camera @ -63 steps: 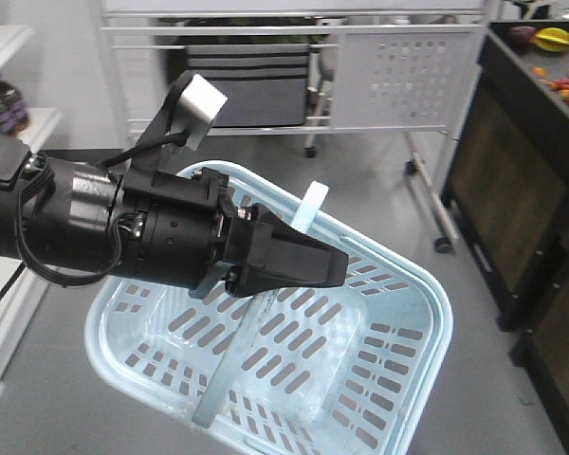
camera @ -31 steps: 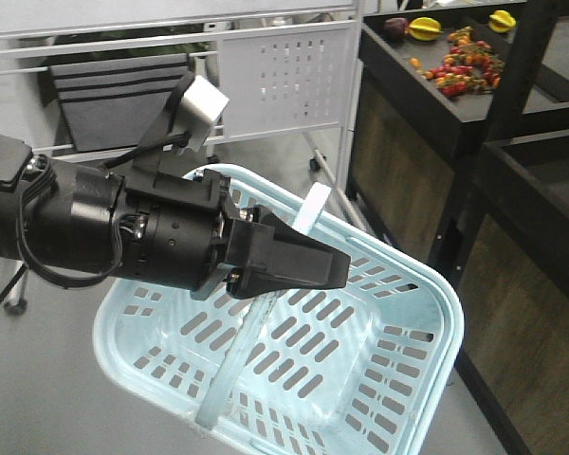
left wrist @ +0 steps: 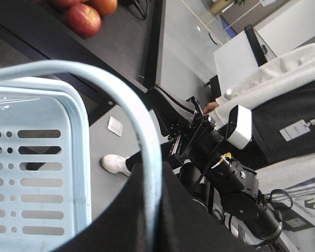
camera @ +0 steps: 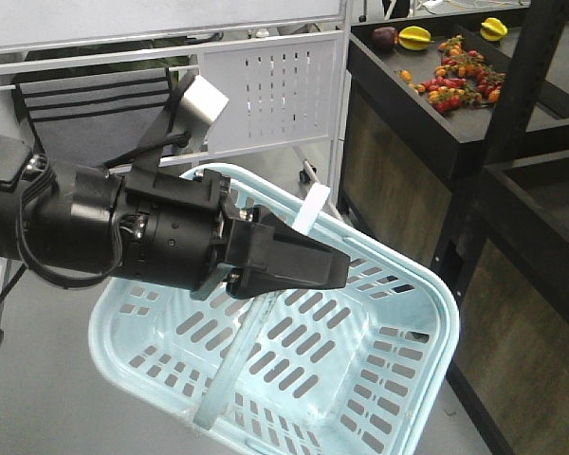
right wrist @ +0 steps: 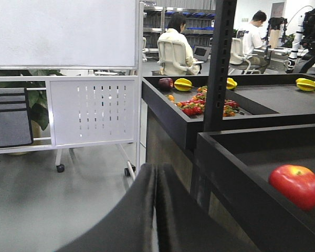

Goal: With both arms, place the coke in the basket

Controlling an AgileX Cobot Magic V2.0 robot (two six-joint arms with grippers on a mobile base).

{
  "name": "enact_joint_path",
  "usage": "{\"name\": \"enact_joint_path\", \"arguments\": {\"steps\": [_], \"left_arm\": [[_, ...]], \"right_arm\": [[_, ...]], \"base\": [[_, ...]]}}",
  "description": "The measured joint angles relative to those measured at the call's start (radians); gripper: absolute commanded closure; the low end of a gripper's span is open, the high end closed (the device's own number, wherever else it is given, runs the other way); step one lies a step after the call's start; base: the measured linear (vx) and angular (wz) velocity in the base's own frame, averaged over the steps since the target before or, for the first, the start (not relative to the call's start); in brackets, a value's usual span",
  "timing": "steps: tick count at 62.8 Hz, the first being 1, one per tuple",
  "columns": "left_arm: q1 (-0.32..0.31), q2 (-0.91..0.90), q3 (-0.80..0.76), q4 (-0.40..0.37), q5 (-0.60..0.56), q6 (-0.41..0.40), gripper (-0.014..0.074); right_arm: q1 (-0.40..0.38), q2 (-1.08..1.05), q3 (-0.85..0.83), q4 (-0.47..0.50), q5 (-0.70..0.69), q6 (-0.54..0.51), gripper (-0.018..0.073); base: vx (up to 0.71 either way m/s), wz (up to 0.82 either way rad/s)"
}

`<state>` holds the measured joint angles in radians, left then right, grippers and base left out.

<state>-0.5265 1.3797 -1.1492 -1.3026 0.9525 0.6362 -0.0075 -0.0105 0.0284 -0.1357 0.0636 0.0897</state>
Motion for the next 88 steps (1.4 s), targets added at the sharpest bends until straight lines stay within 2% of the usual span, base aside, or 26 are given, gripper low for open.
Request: {"name": "enact_joint_path", "arguments": {"steps": [45, 88], "left_arm": [[0.000, 0.000, 0.000, 0.000, 0.000, 0.000, 0.0603], [0.000, 0.000, 0.000, 0.000, 0.000, 0.000, 0.0603]], "right_arm": [[0.000, 0.000, 0.000, 0.000, 0.000, 0.000, 0.0565], [0.000, 0.000, 0.000, 0.000, 0.000, 0.000, 0.0565]], "base": [[0.28, 0.12], [0.29, -0.02]]}}
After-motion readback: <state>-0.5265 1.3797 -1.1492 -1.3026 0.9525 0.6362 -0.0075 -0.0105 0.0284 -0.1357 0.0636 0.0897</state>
